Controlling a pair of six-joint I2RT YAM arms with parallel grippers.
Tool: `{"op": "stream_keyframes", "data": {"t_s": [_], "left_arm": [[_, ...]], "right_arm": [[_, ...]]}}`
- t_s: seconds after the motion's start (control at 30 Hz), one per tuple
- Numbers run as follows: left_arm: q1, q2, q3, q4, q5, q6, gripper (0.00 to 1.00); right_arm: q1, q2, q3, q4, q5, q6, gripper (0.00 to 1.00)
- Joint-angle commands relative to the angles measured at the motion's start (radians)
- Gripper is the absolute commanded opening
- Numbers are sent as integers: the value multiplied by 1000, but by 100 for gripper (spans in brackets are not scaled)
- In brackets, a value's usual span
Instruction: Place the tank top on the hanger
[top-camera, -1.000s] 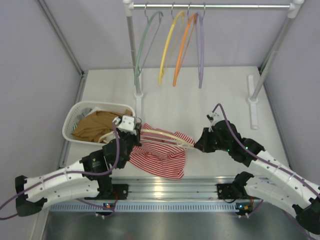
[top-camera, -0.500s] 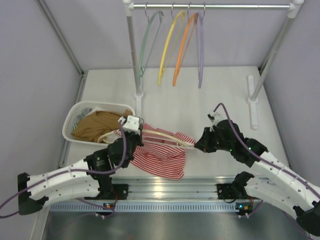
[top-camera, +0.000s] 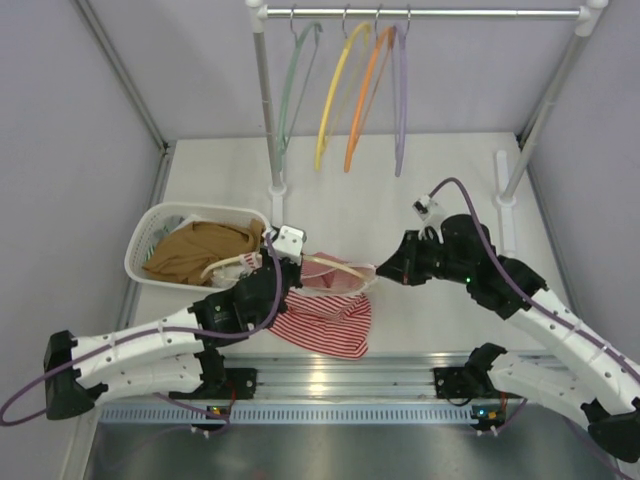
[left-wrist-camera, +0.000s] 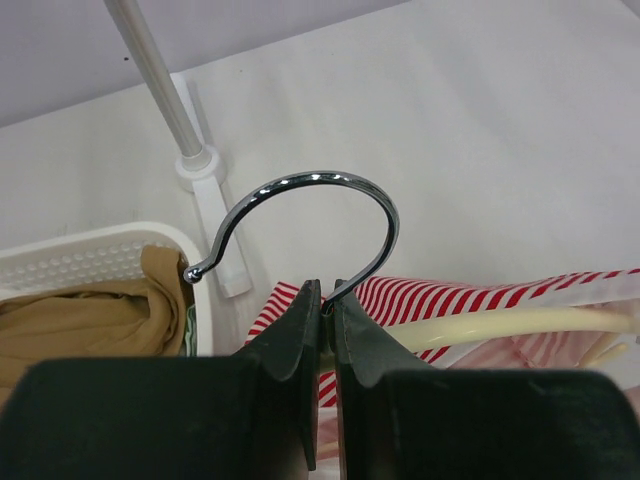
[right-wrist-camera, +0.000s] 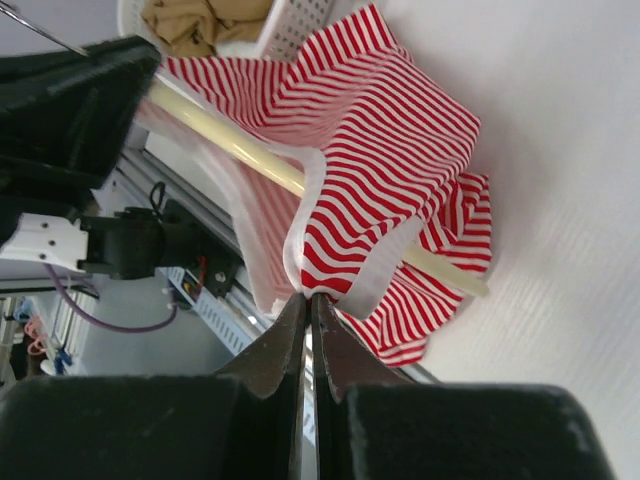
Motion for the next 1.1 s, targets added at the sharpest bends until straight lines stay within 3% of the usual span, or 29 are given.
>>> {"op": "stream_keyframes", "data": {"t_s": [0.0, 0.37, 0.47, 0.5, 0.6, 0.7, 1.07], "left_arm": [[0, 37, 80, 162, 46, 27, 0], [-6, 100, 195, 196, 100, -6, 0], [-11, 97, 203, 196, 109, -15, 0], [-9, 99, 206, 191, 109, -18, 0], [-11, 96, 195, 179, 112, -30, 0], [-11, 83, 177, 173, 112, -47, 0], [-9, -7, 126, 151, 113, -67, 0]], "right_arm": [[2, 39, 138, 75, -44, 41, 0], [37, 107, 335, 20, 37, 43, 0], [40, 119, 349, 10, 52, 27, 24], [40, 119, 352, 0, 57, 20, 45], [40, 116, 364, -26, 89, -14, 63], [39, 110, 358, -46, 109, -46, 70], [39, -32, 220, -37, 91, -301, 69]]}}
